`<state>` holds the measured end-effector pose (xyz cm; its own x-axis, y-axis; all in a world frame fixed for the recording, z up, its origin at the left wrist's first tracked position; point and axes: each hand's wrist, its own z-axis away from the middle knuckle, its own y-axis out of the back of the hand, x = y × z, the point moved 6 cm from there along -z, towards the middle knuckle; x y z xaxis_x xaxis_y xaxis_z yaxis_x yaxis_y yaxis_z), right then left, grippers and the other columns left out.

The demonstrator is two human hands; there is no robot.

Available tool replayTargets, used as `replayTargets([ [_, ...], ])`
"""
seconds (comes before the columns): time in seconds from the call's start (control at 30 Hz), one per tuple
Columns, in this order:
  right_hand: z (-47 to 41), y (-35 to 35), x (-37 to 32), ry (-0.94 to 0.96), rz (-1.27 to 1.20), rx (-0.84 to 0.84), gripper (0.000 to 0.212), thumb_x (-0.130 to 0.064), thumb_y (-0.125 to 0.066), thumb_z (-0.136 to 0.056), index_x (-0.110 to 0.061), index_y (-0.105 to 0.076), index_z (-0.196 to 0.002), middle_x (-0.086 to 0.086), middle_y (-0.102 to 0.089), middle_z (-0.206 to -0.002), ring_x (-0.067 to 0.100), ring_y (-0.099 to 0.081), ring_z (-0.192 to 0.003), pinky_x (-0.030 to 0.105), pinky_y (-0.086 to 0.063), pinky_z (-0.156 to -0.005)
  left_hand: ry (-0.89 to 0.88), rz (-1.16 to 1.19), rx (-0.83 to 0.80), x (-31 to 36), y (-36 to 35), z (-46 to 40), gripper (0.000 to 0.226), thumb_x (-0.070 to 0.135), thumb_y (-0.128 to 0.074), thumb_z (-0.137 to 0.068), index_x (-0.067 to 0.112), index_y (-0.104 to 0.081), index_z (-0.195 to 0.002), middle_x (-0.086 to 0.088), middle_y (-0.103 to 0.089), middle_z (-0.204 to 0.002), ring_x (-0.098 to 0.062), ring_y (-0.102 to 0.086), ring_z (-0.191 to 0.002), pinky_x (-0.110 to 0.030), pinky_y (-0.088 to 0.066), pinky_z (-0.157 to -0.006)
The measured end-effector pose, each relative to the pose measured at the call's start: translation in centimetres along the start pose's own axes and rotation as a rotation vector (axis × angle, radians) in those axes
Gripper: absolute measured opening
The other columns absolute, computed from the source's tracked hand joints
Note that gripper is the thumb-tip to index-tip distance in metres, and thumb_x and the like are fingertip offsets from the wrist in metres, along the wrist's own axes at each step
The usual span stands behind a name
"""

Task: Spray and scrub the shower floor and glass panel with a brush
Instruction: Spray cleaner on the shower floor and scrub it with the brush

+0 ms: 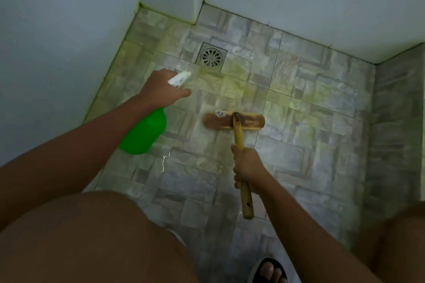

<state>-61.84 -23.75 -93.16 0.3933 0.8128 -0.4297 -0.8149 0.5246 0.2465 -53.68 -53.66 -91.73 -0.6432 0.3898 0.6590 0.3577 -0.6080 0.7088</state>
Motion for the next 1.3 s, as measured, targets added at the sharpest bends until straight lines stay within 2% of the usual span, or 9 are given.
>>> replayTargets([
  [0.1,-2.8,0.0,-6.3,0.045,-0.018,0.013,0.024,-0.03,-0.046,-0.103,-0.012,-0.054,-0.089,0.007,-0.042,-0.059,0.017,-0.041,-0.034,0.025,-0.041,-0.04,0.058,-0.002,0.002,-0.3,-0.3,-1.1,0.046,0.051,-0.083,-0.071,0.011,-0.061,-0.068,0.001,-0.049,-0.057,-0.017,-0.049,-0.057,-0.031,-0.039,-0.062],
  [0.23,-3.9,-0.6,-11.6,0.104,0.058,-0.007,0.025,-0.019,-0.04,-0.104,-0.01,-0.049,-0.082,0.01,-0.042,-0.063,0.019,-0.042,-0.043,0.027,-0.041,-0.045,0.022,-0.069,-0.155,-0.5,-1.3,-1.8,0.05,0.046,-0.086,-0.079,0.002,-0.074,-0.1,-0.012,-0.068,-0.08,-0.029,-0.066,-0.078,-0.033,-0.043,-0.066],
  [0.5,1.8,-3.1,-2.4,-0.01,0.13,-0.008,0.039,-0.043,-0.04,-0.103,-0.008,-0.054,-0.093,0.006,-0.047,-0.066,0.018,-0.045,-0.046,0.026,-0.043,-0.041,0.02,-0.051,-0.172,-0.4,-0.9,-2.9,0.092,0.076,-0.057,-0.048,0.008,-0.079,-0.106,-0.006,-0.069,-0.074,-0.024,-0.069,-0.076,-0.039,-0.056,-0.076],
  [0.63,-1.2,-2.3,-6.0,0.03,0.122,0.053,0.041,-0.043,-0.043,-0.103,-0.003,-0.054,-0.103,0.009,-0.049,-0.071,0.022,-0.049,-0.05,0.028,-0.045,-0.039,-0.059,-0.027,-0.246,0.1,-1.0,-3.6,0.083,0.071,-0.064,-0.051,0.008,-0.077,-0.103,-0.008,-0.076,-0.086,-0.025,-0.073,-0.085,-0.033,-0.05,-0.074],
  [0.77,-4.6,-0.5,-10.6,0.088,0.045,0.099,0.038,-0.042,-0.044,-0.103,-0.005,-0.053,-0.108,0.007,-0.048,-0.068,0.019,-0.045,-0.046,0.024,-0.043,-0.039,-0.003,0.128,-0.206,-0.3,-0.5,-3.6,0.067,0.06,-0.072,-0.054,0.012,-0.083,-0.099,-0.007,-0.077,-0.071,-0.015,-0.071,-0.062,-0.03,-0.057,-0.072],
  [0.93,-1.3,0.8,-2.1,0.048,0.186,0.16,0.06,-0.062,-0.032,-0.099,-0.006,-0.054,-0.104,0.009,-0.056,-0.076,0.022,-0.053,-0.053,0.028,-0.047,-0.04,-0.003,0.125,-0.237,1.3,-0.8,-4.0,0.056,0.052,-0.08,-0.063,0.004,-0.08,-0.092,-0.013,-0.081,-0.091,-0.022,-0.075,-0.071,-0.043,-0.063,-0.066],
  [1.07,1.8,1.9,2.7,-0.025,0.238,0.126,0.061,-0.065,-0.03,-0.098,-0.007,-0.05,-0.097,0.007,-0.052,-0.073,0.018,-0.048,-0.05,0.026,-0.043,-0.038,0.01,0.139,-0.264,2.6,-0.7,-4.5,0.05,0.04,-0.088,-0.073,-0.003,-0.075,-0.096,0.0,-0.076,-0.105,-0.03,-0.078,-0.083,-0.047,-0.064,-0.054],
  [1.17,-0.4,2.8,-1.4,-0.006,0.258,0.146,0.056,-0.061,-0.034,-0.099,-0.007,-0.05,-0.098,0.01,-0.054,-0.075,0.023,-0.052,-0.052,0.027,-0.044,-0.039,0.002,0.151,-0.225,3.0,-0.3,-4.9,0.043,0.033,-0.089,-0.078,0.001,-0.076,-0.102,-0.019,-0.077,-0.106,-0.027,-0.077,-0.078,-0.045,-0.064,-0.053],
  [1.3,-5.6,3.5,-11.6,0.155,0.3,0.175,0.036,-0.042,-0.036,-0.105,-0.012,-0.049,-0.09,0.01,-0.05,-0.078,0.022,-0.048,-0.054,0.026,-0.044,-0.042,-0.047,0.171,-0.227,3.8,0.2,-4.8,0.039,0.035,-0.088,-0.077,0.013,-0.079,-0.107,-0.02,-0.076,-0.113,-0.035,-0.077,-0.093,-0.053,-0.064,-0.058],
])
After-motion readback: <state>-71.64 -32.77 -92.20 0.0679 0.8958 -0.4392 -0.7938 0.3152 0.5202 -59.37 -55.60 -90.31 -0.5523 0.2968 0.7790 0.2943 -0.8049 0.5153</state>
